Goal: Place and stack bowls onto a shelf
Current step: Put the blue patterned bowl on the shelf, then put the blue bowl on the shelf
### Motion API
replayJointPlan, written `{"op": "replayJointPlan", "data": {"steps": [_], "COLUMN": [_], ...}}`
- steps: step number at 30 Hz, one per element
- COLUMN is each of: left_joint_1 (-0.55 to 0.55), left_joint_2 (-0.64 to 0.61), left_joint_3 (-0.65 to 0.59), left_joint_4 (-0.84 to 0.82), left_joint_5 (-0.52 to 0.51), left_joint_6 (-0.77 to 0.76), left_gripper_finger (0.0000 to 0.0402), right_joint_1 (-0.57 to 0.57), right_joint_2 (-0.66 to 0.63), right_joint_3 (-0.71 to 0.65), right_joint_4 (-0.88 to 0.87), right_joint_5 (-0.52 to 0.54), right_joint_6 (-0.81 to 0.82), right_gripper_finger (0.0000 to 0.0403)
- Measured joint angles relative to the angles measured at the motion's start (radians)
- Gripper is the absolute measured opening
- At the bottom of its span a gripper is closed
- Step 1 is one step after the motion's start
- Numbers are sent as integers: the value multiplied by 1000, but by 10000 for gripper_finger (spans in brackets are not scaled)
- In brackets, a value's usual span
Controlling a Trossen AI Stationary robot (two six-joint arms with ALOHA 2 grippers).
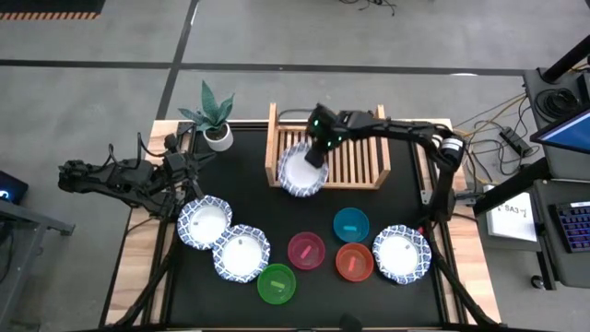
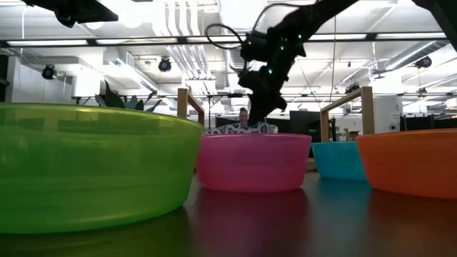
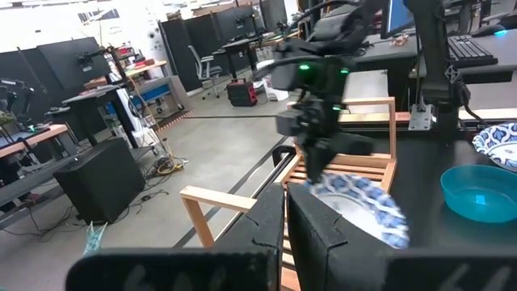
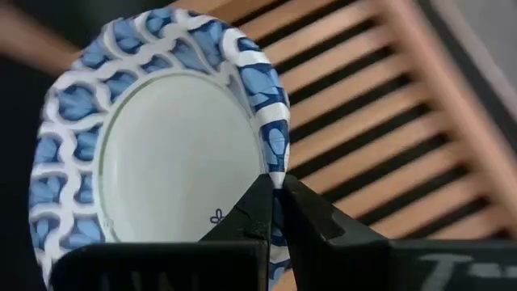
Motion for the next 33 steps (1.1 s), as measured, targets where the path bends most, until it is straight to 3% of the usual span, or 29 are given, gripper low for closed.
{"op": "replayJointPlan", "data": {"steps": [6, 14, 25, 33], "left_joint_1": [0, 0, 0, 0], "left_joint_2": [0, 0, 1, 2], "left_joint_3": [0, 0, 0, 0], "left_joint_4": [0, 6, 7, 7], "left_joint_5": [0, 0, 0, 0], "left_joint_6": [0, 0, 0, 0], "left_gripper_finger": [0, 0, 0, 0], "right_joint_1": [-94, -108, -107, -39], "right_joint_2": [29, 70, 87, 47], "right_joint_3": [-3, -3, 0, 59], "right_joint_4": [98, 175, 179, 8], "right_joint_5": [-1, 6, 99, 3], "right_joint_6": [-33, -48, -58, 12], "right_gripper_finger": [13, 18, 141, 186]}}
